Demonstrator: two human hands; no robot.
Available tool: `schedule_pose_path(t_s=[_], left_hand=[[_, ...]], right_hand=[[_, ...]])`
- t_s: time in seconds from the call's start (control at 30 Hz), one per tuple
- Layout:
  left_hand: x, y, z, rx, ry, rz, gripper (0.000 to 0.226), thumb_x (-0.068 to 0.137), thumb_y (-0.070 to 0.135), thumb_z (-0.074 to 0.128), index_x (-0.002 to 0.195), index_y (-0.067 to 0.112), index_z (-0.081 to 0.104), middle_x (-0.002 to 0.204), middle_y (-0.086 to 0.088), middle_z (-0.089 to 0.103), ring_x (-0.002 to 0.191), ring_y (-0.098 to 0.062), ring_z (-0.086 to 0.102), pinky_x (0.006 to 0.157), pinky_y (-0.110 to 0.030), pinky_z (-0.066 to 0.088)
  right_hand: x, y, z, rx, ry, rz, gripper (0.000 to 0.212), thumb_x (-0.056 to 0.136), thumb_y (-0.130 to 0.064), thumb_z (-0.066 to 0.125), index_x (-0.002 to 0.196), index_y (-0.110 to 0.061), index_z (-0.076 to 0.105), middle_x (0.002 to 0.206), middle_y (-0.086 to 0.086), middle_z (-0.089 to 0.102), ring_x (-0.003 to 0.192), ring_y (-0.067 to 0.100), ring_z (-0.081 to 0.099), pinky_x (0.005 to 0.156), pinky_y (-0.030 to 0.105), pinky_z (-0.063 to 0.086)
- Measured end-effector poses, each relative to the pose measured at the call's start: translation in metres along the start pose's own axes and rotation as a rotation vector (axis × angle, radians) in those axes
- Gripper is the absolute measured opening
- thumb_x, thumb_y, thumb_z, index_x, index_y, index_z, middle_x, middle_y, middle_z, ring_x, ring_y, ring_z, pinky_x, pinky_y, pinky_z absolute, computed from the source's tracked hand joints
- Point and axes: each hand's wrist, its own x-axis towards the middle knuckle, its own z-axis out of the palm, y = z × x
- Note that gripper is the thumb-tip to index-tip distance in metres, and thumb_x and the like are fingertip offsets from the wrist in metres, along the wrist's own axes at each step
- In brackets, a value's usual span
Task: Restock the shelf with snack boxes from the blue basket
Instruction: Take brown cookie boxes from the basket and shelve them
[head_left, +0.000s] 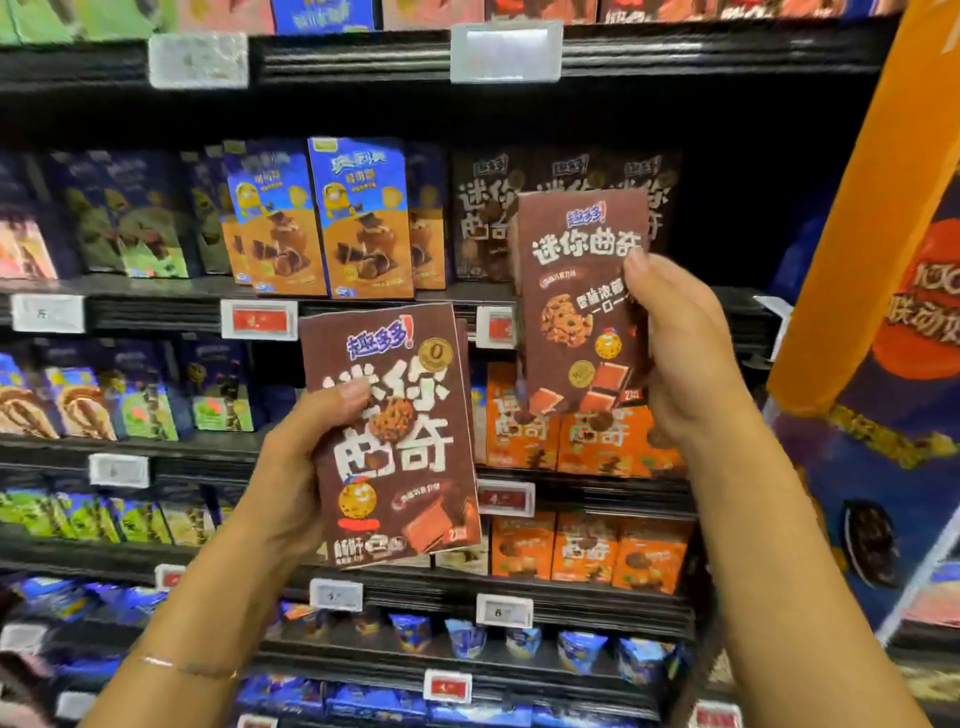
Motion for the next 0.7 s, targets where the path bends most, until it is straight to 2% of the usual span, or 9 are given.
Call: schedule_pose_path(t_s=[0.1,0.2,0.3,0.37,0.43,0.53,0.63,0.7], left_hand=[[0.007,0.024,0.009,0.01,-0.104,0.087,0.03,0.079,0.021,0.057,0.081,0.019,0.087,0.079,-0.004,0.081,0.067,-0.019,0.079,0.057,-0.031,0.063],[0.028,0.046,0.026,-0.015,-0.325,0.209,0.025,0.078,0.02,0.064,0.088,0.021,0.087,0.086,0.003,0.082,0.079,-0.013,0.08,0.069,-0.028,0.064],[0.062,0.059,0.041,-0.059,-0.416,0.265,0.029,0.072,0.02,0.076,0.099,0.018,0.084,0.097,-0.002,0.082,0.091,-0.019,0.079,0.079,-0.036,0.063],[0.084,0.064,0.051,-0.081,-0.419,0.243,0.043,0.067,0.023,0.083,0.108,0.013,0.079,0.103,-0.007,0.08,0.096,-0.024,0.077,0.085,-0.041,0.062],[0.102,0.066,0.06,-0.05,-0.384,0.229,0.047,0.072,0.027,0.073,0.115,0.008,0.073,0.105,-0.009,0.08,0.096,-0.026,0.077,0.084,-0.042,0.063],[0.119,0.068,0.073,0.018,-0.347,0.185,0.078,0.07,0.035,0.072,0.138,0.0,0.059,0.112,-0.013,0.076,0.099,-0.03,0.075,0.09,-0.046,0.062],[0.131,0.066,0.083,0.082,-0.324,0.152,0.098,0.065,0.038,0.076,0.151,-0.001,0.047,0.126,-0.021,0.071,0.107,-0.034,0.072,0.097,-0.049,0.058],[0.135,0.064,0.088,0.095,-0.307,0.133,0.105,0.062,0.04,0.077,0.153,0.0,0.044,0.14,-0.028,0.063,0.112,-0.037,0.069,0.096,-0.05,0.058]], right_hand=[[0.024,0.003,-0.004,-0.027,0.112,-0.023,0.039,0.097,-0.038,0.056,0.122,-0.009,0.064,0.103,0.004,0.078,0.093,0.019,0.076,0.066,0.027,0.059],[0.048,0.003,-0.006,-0.097,0.207,-0.035,0.044,0.094,-0.045,0.055,0.126,-0.014,0.061,0.108,0.002,0.076,0.095,0.016,0.076,0.069,0.031,0.061],[0.069,-0.002,-0.005,-0.13,0.275,-0.062,0.041,0.097,-0.046,0.052,0.124,-0.016,0.062,0.109,0.001,0.076,0.095,0.015,0.076,0.078,0.037,0.062],[0.081,-0.005,-0.01,-0.116,0.319,-0.091,0.038,0.099,-0.043,0.051,0.122,-0.015,0.063,0.108,0.002,0.076,0.095,0.016,0.076,0.079,0.038,0.062],[0.094,-0.008,-0.017,-0.169,0.359,-0.13,0.037,0.1,-0.041,0.051,0.124,-0.016,0.062,0.109,0.001,0.076,0.094,0.014,0.076,0.077,0.034,0.063],[0.111,-0.005,-0.032,-0.236,0.426,-0.115,0.038,0.102,-0.039,0.051,0.13,-0.012,0.057,0.111,0.002,0.073,0.09,0.009,0.075,0.069,0.026,0.061],[0.129,0.002,-0.044,-0.276,0.472,-0.066,0.024,0.103,-0.035,0.052,0.113,-0.014,0.057,0.099,0.002,0.071,0.076,0.005,0.075,0.058,0.022,0.055],[0.14,0.006,-0.047,-0.267,0.504,-0.024,0.02,0.103,-0.031,0.051,0.114,-0.015,0.055,0.097,0.003,0.07,0.074,0.007,0.074,0.056,0.022,0.055]])
